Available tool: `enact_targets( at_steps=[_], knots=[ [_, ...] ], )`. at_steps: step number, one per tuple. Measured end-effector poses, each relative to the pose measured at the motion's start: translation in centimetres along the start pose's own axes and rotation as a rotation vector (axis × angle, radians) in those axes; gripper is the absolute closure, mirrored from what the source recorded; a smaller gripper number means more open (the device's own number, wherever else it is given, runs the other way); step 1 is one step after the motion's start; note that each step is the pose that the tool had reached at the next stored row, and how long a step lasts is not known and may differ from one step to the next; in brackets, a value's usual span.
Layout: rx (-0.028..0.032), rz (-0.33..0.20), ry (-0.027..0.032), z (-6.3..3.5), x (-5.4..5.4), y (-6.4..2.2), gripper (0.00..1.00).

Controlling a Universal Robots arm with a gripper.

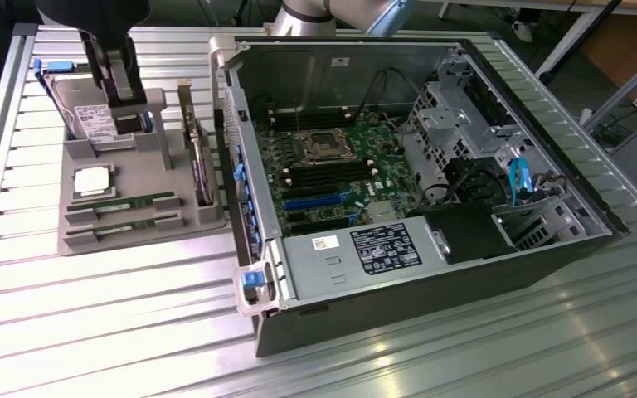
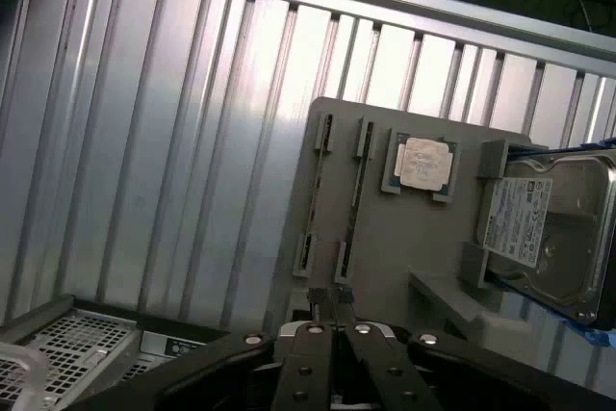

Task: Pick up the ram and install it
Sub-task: 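Pick up the ram and move it above insertion slot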

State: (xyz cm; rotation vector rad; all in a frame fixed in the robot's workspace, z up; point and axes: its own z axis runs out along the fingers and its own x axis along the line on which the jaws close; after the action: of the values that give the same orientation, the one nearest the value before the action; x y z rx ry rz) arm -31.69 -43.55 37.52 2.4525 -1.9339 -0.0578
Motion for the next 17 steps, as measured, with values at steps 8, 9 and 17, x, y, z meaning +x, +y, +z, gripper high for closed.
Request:
enact_targets(
  at_steps=[8,9,17],
  knots=[
    [0.0011,0.057,-0.0020,0.12,0.00,0.00,0.90],
    [0.0011,0.057,-0.0020,0.12,0.00,-0.01,0.90],
    [0.0012,0.064,-0.0023,0.13,0.00,0.00,0.77]
  ],
)
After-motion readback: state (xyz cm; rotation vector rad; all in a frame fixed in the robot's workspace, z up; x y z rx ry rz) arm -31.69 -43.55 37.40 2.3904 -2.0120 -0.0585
